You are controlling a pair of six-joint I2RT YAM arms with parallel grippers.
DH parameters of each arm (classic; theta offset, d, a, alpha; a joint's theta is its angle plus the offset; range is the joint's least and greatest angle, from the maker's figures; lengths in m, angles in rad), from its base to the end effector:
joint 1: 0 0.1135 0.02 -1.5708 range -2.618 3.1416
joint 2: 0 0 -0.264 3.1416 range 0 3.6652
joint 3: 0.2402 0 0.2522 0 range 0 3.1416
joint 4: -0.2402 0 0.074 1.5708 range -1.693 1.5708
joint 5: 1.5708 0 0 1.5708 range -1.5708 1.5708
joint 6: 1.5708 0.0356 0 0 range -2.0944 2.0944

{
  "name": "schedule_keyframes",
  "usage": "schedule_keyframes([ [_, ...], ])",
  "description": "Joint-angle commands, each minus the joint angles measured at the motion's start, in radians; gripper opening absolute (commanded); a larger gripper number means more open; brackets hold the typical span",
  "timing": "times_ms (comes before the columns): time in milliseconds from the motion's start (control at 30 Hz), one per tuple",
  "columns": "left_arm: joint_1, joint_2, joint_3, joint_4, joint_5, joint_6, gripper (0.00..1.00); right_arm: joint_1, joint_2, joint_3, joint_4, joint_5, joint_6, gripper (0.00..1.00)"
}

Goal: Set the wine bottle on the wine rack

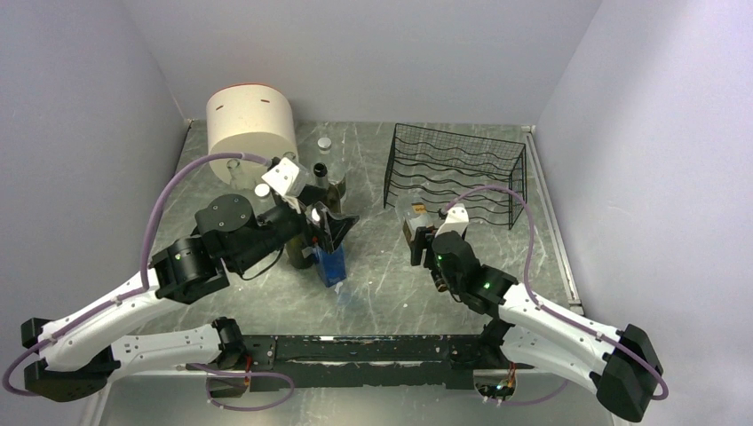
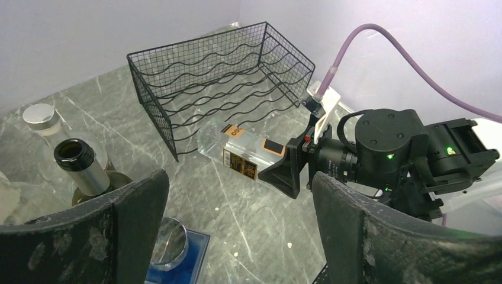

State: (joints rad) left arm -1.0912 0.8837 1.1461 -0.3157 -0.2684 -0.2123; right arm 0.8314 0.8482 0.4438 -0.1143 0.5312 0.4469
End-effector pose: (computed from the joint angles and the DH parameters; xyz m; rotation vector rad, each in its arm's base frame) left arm 0.0922 -0.1569 0.4333 0.5160 1.5990 -0.7795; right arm 0.1381 0.1246 0.2184 -0.0719 2.0205 0.2557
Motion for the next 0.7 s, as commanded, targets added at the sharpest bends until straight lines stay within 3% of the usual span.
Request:
schedule_keyframes([
  [0, -0.004, 0.031, 0.040, 0.006, -0.007, 0.042, 0.94, -0.002, 0.014, 0.007, 0.220, 0.069, -0.012, 0.00],
  [667, -0.004, 0.074, 0.101, -0.007, -0.063, 0.089, 0.95, -0.042, 0.245, 0.032, 0.449, 0.106, -0.099, 0.00],
])
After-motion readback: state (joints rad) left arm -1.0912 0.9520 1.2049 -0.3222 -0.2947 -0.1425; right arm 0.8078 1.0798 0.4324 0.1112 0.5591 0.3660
